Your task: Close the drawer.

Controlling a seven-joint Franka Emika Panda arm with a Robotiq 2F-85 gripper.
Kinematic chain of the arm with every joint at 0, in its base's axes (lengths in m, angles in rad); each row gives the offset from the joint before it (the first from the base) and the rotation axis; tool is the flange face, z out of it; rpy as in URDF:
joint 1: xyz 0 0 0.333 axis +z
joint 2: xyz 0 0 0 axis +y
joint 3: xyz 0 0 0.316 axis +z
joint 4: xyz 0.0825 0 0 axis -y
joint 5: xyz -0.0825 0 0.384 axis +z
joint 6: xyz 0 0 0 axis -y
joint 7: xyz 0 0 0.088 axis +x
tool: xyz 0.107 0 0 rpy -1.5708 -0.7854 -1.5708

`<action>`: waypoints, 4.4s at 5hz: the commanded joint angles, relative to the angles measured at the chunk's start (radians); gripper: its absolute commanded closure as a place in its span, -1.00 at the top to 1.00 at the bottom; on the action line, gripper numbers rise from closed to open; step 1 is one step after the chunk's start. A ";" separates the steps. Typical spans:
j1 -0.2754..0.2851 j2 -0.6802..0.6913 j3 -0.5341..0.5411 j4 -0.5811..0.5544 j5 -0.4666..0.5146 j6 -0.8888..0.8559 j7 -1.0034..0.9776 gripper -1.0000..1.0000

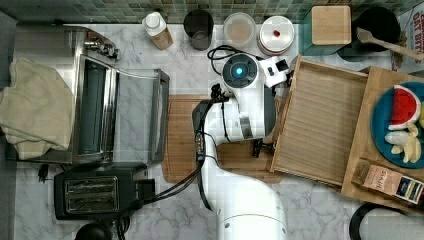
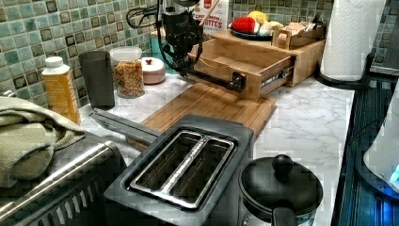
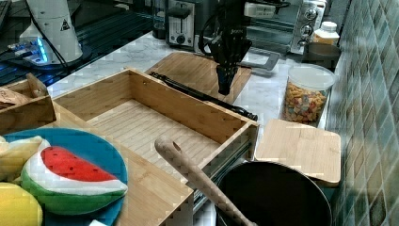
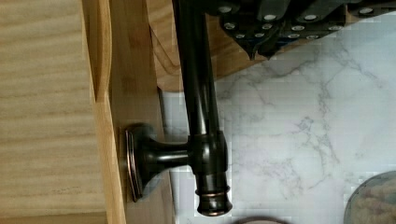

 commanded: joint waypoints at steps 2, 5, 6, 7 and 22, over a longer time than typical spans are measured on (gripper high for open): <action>-0.109 -0.029 -0.031 -0.087 0.002 0.035 -0.184 -1.00; -0.123 0.085 -0.156 0.071 -0.150 -0.101 -0.181 -1.00; -0.139 0.077 -0.206 0.064 -0.198 -0.082 -0.172 -1.00; -0.201 0.071 -0.228 0.030 -0.232 0.013 -0.238 -1.00; -0.410 0.099 -0.242 0.152 0.030 -0.076 -0.733 -1.00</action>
